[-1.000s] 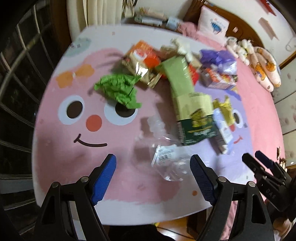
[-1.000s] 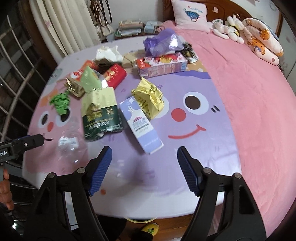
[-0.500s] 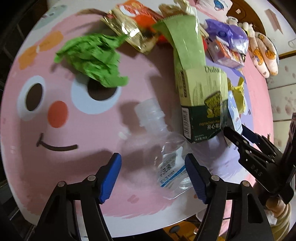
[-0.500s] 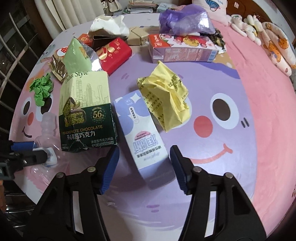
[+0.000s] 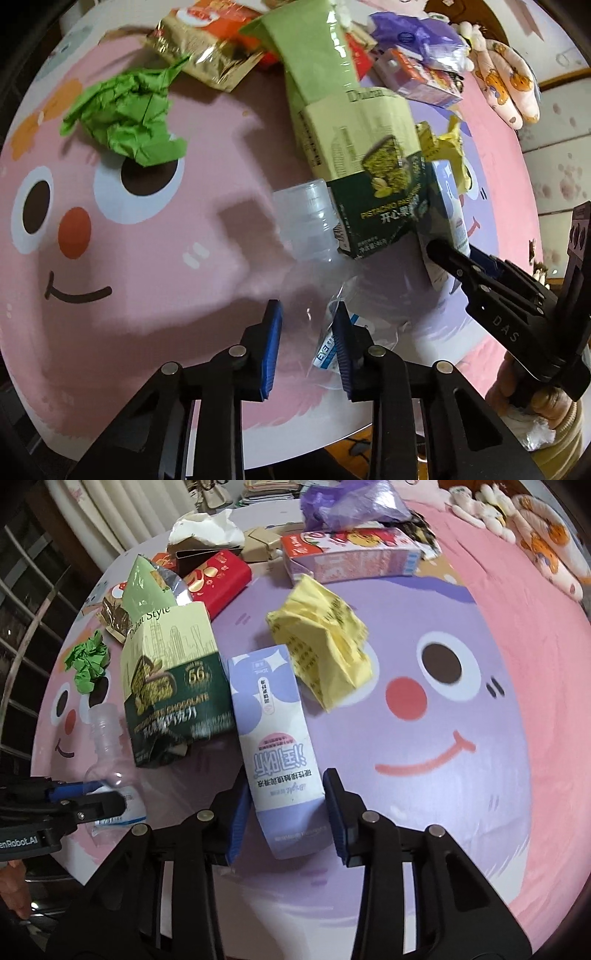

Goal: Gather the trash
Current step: 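Grasp the clear plastic bottle with the left tool while the right tool grasps the white-purple milk carton, then carry bottle and carton over the bin and open both tools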

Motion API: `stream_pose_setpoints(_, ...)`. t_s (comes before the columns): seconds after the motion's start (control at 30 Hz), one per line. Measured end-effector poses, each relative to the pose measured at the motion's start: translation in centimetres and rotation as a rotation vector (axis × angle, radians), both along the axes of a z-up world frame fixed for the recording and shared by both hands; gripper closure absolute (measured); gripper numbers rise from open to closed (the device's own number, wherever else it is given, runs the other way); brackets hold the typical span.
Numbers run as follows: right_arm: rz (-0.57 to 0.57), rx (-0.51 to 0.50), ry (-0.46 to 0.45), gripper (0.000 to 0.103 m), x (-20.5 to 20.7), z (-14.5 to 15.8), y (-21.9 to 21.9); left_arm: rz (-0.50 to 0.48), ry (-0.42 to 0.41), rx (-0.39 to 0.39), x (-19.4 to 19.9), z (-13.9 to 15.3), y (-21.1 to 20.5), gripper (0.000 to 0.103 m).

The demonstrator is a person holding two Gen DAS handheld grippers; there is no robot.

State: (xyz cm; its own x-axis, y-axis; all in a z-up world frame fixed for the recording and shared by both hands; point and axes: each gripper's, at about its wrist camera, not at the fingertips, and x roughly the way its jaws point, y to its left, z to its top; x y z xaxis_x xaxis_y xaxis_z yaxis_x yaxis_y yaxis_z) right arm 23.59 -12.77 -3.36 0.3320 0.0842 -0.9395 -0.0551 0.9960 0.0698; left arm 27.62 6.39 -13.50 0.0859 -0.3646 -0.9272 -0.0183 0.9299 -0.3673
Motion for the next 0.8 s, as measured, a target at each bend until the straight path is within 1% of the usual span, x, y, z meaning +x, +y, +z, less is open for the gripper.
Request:
stream_pose_setpoints(0.2, -0.051, 0.066, -0.018, 0.069, -2.8, 1.8, -0.8, -0.002, -0.041, 0.039, -1.6, 2.0, -0.4, 0.079)
stream_pose_setpoints(0.3, -0.073, 0.113, -0.026, 0.069, -4.6, 3.0, -1.4, -0.012, -0.086, 0.075, -2.6, 3.8, -1.1, 0.079)
stream_pose_setpoints(0.37, -0.074, 0.124, -0.034, 0.069, -5.7, 3.7, -1.5, -0.025, -0.124, 0.102, -3.6, 5.2, -2.0, 0.079)
stream_pose_setpoints(0.4, -0.069, 0.127, -0.041, 0.069, -6.6, 4.2, -1.6, -0.03, -0.133, 0.11, -3.9, 5.5, -1.2, 0.079)
stream_pose_setpoints(0.57, -0.042, 0.156, -0.072, 0.069, -9.9, 6.7, -1.4, -0.045, -0.209, 0.137, -6.9, 8.8, -2.8, 0.079)
stream_pose_setpoints(0.6, -0.028, 0.16, -0.085, 0.069, -11.0, 7.6, -1.5, -0.047, -0.225, 0.143, -7.5, 9.4, -3.2, 0.079)
stream_pose_setpoints(0.73, 0.01, 0.165, -0.112, 0.069, -14.3, 9.4, -1.7, -0.048, -0.295, 0.166, -11.3, 12.1, -4.6, 0.079)
stream_pose_setpoints(0.8, 0.029, 0.17, -0.116, 0.069, -16.7, 9.9, -2.2, -0.045, -0.323, 0.174, -13.5, 13.2, -5.3, 0.079)
